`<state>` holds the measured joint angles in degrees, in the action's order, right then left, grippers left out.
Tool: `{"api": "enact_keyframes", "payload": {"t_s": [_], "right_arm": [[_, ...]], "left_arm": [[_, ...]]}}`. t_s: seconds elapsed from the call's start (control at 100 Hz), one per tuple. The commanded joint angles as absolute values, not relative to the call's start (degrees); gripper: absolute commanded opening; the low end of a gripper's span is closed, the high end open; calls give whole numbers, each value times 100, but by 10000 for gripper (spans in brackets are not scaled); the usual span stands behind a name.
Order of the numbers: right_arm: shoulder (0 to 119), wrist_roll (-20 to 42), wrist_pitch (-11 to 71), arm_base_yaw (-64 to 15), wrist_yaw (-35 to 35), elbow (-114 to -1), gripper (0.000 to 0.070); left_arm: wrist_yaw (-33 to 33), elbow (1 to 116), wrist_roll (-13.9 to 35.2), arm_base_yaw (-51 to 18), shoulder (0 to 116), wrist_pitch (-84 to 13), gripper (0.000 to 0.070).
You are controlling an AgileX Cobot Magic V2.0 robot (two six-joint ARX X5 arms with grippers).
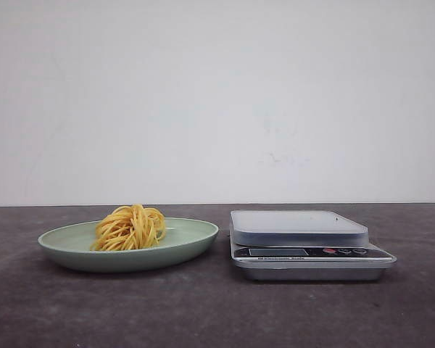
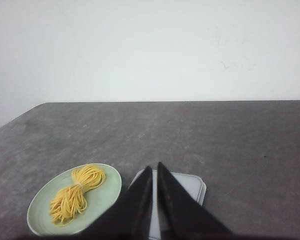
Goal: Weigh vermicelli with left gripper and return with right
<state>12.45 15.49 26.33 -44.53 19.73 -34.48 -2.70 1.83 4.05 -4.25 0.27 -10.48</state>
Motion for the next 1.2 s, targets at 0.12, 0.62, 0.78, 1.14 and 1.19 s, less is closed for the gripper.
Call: {"api": "enact_keyframes", "payload": {"t_s": [0.12, 0.62, 0.78, 1.14, 1.19], "right_arm": [[1256, 1603, 2574, -4499, 1992, -3505, 6], [425, 261, 2571, -2211, 703, -2779, 6], [25, 279, 2410, -1116, 556, -1916, 6], [23, 307, 89, -574, 290, -113, 6], [23, 338, 189, -574, 279, -71, 6]], "left_arm": [[-257, 80, 370, -419, 19, -1076, 3], [-255, 80, 370, -419, 19, -1076, 4], [-257, 80, 370, -419, 19, -1076, 4], [-257, 80, 370, -419, 19, -1076, 4], [-257, 80, 370, -419, 21, -1076, 3]]}}
